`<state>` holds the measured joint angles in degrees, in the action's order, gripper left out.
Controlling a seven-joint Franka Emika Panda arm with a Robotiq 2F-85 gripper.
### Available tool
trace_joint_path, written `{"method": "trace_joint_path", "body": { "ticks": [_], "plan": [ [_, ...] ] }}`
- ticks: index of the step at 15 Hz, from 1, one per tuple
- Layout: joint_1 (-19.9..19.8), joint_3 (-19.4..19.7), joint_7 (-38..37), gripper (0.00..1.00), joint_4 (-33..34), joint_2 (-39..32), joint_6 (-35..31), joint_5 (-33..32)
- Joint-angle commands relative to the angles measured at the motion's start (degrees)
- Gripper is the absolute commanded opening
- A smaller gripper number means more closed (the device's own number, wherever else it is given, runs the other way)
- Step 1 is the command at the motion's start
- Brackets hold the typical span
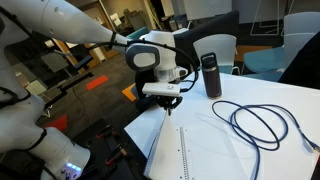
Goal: Close the notebook on the table
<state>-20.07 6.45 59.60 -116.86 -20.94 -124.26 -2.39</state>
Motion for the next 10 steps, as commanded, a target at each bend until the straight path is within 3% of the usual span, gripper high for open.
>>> {"method": "trace_joint_path", "body": {
  "ticks": [1,5,10],
  "plan": [
    [-0.6,1.4,6.1,0.01,6.3,-1.6,5.5,-2.0],
    [-0.7,1.5,14.4,0.01,12.5,-4.8,8.8,-4.3],
    [0.8,2.2,20.3,0.01,17.2,-10.3,5.9,-13.8]
  ]
}}
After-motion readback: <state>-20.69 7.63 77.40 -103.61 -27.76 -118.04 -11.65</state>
